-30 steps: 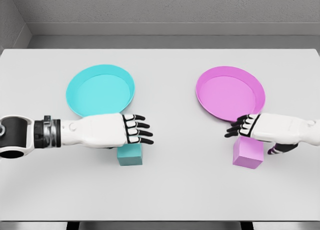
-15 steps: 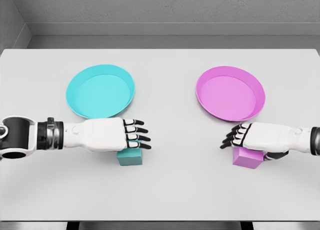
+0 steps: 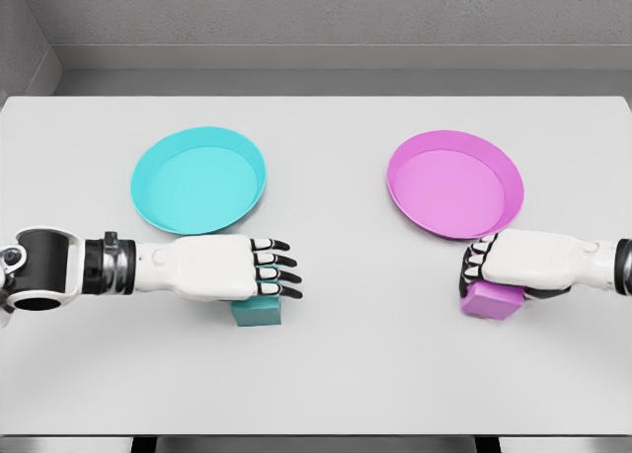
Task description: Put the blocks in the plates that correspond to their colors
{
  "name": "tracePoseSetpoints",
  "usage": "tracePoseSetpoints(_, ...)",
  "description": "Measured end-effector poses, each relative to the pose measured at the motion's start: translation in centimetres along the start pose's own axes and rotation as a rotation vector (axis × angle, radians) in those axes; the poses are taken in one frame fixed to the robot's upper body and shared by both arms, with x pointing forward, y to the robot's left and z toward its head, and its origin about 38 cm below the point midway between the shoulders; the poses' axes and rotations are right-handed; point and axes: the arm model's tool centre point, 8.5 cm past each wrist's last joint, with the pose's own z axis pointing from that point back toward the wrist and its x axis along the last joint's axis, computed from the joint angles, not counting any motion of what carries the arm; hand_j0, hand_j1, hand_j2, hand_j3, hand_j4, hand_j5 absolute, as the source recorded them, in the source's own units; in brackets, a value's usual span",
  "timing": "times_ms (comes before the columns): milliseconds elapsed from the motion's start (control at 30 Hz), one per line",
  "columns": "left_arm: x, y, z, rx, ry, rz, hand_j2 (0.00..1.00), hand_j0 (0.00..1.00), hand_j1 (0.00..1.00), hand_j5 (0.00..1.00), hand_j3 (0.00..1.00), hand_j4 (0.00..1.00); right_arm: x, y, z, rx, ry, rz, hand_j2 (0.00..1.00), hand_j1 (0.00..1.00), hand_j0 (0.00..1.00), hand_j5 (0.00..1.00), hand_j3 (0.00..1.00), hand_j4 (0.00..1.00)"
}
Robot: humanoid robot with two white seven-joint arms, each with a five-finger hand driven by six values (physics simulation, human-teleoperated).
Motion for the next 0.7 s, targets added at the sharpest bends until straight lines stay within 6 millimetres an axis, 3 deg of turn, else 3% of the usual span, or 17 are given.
tracePoseSetpoints(267,0.2,-0.4,-0.2,-0.041,-0.008,0.013,0.68,0.68,0.68,0.68,0.68,0.68,-0.7,-2.1,0.8,-0.040,0.023,0.037,0.54,0.54,0.54,0.54,0.54,0.54)
tracePoseSetpoints(533,0.1,-0.3,-0.2,-0.045,-0.006,0.015,0.53,0.53,0.53,0.53,0.53,0.53,-1.9,-4.7,2.8,-0.120,0.076,0.062,0.54,0.54,0.54,0.54,0.54,0.54)
tracePoseSetpoints(700,0.0,-0.4,-0.1,-0.054,-0.003,0.007,0.44,0.44,0.44,0.44,0.44,0.44,-1.9,-6.2,2.7,-0.165,0.075,0.081,0.53,0.53,0.53,0.53,0.53,0.53)
